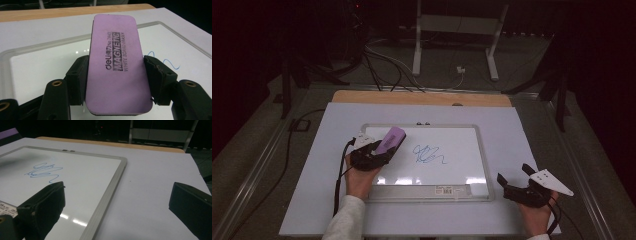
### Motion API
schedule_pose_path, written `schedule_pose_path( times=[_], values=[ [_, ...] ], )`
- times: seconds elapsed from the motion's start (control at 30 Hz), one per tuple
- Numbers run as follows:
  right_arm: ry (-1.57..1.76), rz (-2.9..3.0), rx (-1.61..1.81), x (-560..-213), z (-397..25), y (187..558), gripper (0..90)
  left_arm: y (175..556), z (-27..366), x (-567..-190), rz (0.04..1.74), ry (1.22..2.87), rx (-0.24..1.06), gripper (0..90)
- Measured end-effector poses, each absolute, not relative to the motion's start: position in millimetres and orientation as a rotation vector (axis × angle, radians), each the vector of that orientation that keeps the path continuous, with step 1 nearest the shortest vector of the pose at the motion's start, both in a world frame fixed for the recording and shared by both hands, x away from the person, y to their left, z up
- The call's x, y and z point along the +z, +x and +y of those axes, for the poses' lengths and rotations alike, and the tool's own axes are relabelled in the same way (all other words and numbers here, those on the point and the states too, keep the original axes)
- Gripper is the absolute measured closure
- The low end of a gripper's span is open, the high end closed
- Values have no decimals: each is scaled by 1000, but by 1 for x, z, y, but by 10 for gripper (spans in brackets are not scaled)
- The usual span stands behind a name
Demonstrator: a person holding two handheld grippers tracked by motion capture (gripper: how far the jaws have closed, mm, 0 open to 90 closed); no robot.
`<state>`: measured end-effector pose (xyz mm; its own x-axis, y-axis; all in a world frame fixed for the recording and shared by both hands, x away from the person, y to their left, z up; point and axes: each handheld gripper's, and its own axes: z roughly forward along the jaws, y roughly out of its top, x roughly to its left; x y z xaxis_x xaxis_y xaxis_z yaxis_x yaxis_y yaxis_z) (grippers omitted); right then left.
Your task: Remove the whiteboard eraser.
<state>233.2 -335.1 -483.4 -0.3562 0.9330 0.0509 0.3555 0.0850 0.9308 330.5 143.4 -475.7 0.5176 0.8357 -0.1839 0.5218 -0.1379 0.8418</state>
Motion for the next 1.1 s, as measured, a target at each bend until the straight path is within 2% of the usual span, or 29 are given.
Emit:
schedule_pose_path(
  times=[0.6, 1.1],
  values=[
    [1268, 1783, 1266, -483, -335, 233, 10, 350, 106, -499, 1142, 1919, 392, 415],
    [1271, 1786, 1265, -483, -335, 233, 10, 355, 95, -509, 1172, 1982, 390, 414]
  ],
)
